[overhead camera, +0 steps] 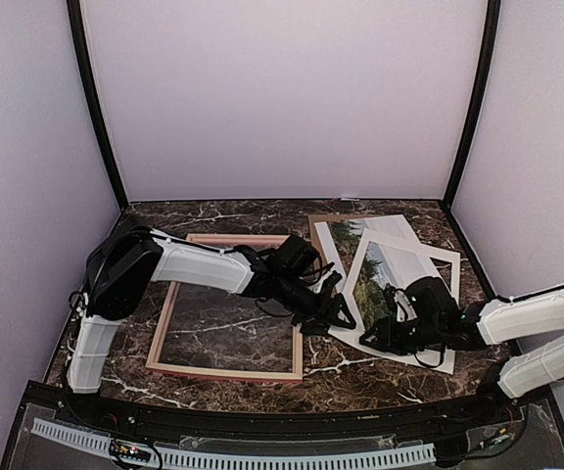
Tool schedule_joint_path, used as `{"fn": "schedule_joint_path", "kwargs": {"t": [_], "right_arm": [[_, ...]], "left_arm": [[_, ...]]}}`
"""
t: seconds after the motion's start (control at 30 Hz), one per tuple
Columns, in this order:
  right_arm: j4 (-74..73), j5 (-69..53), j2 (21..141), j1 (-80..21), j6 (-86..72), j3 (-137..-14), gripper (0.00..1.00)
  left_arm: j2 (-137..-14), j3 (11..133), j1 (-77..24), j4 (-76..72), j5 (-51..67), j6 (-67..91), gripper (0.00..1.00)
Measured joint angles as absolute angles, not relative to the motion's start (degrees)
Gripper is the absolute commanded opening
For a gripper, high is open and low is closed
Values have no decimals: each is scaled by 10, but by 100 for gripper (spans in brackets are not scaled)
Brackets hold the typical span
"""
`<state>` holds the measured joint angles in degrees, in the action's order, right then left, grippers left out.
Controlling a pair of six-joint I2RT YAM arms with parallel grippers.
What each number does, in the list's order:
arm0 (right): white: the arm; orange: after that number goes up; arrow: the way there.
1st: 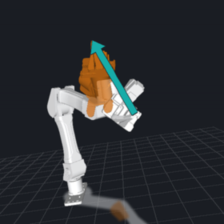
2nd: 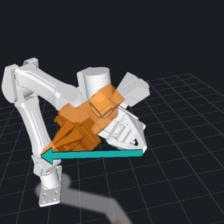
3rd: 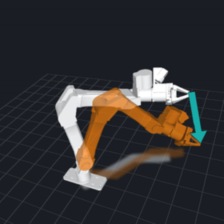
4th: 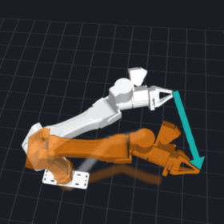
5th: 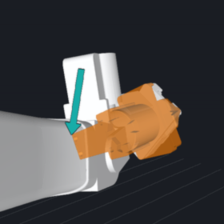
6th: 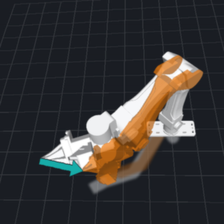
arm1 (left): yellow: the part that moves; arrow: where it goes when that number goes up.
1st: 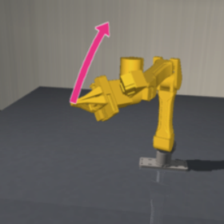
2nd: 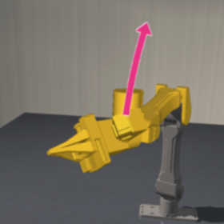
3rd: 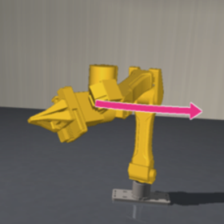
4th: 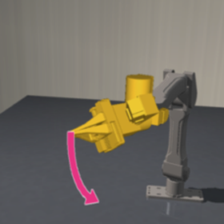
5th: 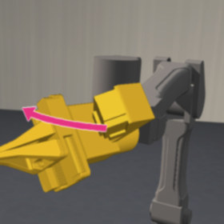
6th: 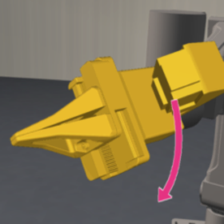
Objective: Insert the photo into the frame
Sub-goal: Pick up the mat board from the photo.
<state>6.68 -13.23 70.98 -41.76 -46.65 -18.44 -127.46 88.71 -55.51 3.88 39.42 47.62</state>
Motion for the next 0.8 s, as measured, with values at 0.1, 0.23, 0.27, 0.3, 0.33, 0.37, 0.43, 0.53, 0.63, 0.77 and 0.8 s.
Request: {"fn": "schedule_joint_path", "kwargs": {"t": [0.1, 0.23, 0.27, 0.3, 0.33, 0.37, 0.43, 0.53, 0.63, 0.77, 0.8], "right_arm": [[68, -130, 707, -419, -466, -182, 41], [69, -130, 703, -420, -466, -179, 41], [69, -130, 702, -420, -466, -178, 41], [69, -130, 701, -420, -466, -178, 41], [68, -130, 699, -420, -466, -177, 41], [67, -130, 697, -420, -466, -176, 41], [63, -130, 693, -420, -466, -175, 40], [54, -130, 682, -420, -466, -174, 40], [38, -128, 668, -420, -466, -173, 40], [25, -128, 651, -420, -467, -173, 40], [24, -127, 647, -420, -467, -173, 41]], "left_arm": [[-1275, 886, -555, 4, 413, 485, 67], [-1275, 878, -552, -32, 429, 493, 63], [-1275, 877, -551, -35, 431, 495, 60], [-1275, 876, -551, -39, 431, 495, 58], [-1275, 876, -550, -41, 431, 495, 55], [-1275, 876, -550, -42, 431, 494, 54], [-1275, 876, -549, -41, 429, 487, 47], [-1279, 880, -548, -30, 424, 476, 40], [-1292, 889, -548, -25, 418, 465, 33], [-1309, 900, -548, -17, 411, 455, 22], [-1313, 903, -548, -16, 410, 455, 17]]}}
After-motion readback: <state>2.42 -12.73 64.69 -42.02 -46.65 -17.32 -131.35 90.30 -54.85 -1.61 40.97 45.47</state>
